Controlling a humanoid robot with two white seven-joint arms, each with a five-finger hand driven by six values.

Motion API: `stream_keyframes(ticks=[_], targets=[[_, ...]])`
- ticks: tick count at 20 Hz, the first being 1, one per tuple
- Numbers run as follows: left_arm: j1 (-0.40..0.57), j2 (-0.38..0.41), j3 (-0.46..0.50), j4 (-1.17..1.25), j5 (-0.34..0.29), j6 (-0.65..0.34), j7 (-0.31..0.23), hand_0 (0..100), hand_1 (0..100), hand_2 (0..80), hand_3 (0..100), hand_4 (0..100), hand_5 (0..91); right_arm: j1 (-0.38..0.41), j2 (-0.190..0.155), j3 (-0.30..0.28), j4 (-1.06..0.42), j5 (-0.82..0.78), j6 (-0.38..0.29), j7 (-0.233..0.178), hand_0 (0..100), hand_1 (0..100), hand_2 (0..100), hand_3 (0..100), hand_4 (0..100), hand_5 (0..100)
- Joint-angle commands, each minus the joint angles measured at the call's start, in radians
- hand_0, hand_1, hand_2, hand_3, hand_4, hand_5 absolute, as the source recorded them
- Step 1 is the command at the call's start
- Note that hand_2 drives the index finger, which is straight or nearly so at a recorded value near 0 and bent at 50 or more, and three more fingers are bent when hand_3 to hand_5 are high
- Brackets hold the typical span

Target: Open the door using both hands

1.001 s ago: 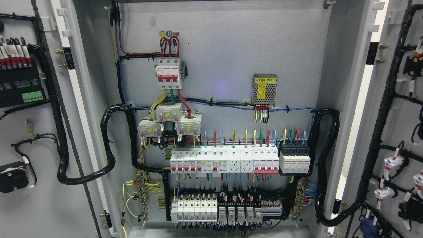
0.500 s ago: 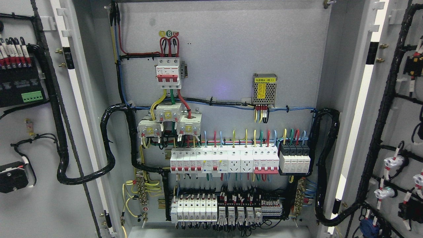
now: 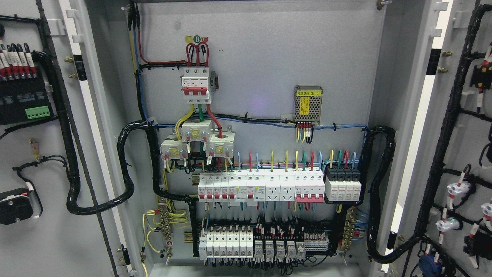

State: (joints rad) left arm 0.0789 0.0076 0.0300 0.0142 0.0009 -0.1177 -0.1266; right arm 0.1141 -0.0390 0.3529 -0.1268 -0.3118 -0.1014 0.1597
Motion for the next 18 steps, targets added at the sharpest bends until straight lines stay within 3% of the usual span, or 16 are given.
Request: stream_keyframes(ticks=[1,18], targets=[[-0.007,-0.038,0.047,0.081,0.021,0.044,-0.001,0,0,0.0,0,0,0.0,-0.028,0.057,-0.006,0.087,0.066,0.017,-0.009,38,0,0,0,0,0],[-0.007,-0.04,0.067,0.0,0.036,0.053,0.004,0,0,0.0,0,0,0.0,-0.027,0.071,-0.005,0.087,0.068,0.031,-0.009,38,0,0,0,0,0]])
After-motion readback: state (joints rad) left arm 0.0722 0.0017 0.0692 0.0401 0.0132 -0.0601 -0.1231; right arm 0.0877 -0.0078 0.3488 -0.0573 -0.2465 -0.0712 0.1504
